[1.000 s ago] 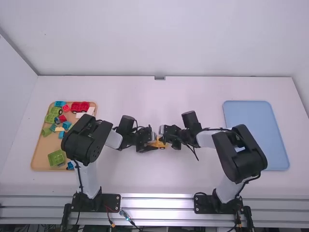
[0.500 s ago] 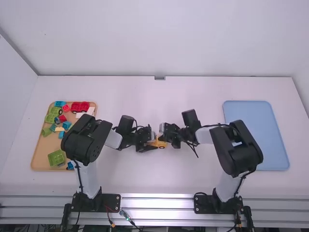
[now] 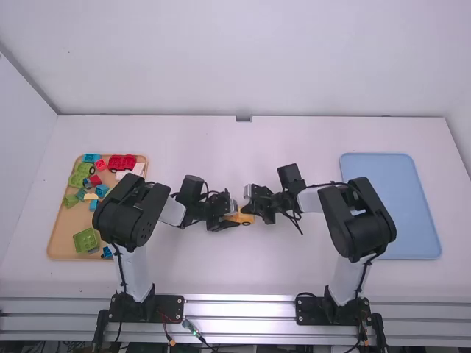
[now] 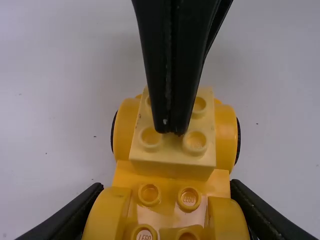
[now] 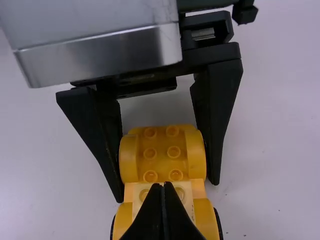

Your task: Assemble lego blocks to make yellow taxi

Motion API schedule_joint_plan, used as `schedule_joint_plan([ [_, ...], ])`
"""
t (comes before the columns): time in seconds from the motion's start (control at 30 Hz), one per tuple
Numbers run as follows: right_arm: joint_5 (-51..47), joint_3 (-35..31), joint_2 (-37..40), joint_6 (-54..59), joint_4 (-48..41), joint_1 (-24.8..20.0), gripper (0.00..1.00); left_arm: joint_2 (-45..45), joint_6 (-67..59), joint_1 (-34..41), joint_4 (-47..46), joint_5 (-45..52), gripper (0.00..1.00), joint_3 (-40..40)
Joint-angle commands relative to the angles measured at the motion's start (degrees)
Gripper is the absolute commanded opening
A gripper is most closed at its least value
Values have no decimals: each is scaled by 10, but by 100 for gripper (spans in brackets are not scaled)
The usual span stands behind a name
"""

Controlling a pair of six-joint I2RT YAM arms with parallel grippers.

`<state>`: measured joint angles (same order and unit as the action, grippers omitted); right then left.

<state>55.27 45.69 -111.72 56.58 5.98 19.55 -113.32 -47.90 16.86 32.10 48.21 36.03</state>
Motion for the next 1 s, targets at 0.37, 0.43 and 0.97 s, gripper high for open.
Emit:
schedule_joint_plan([
  [0.37,-45,-10,-57,41,-29,-19,0,-9,-14,8,12,8,43,1],
  [0.43,-31,10,-53,42,-36,-18,0,-9,-14,8,12,8,43,1],
  [0.97,-8,82,-52,33,-39,6,0,-9,-14,8,12,7,42,1],
])
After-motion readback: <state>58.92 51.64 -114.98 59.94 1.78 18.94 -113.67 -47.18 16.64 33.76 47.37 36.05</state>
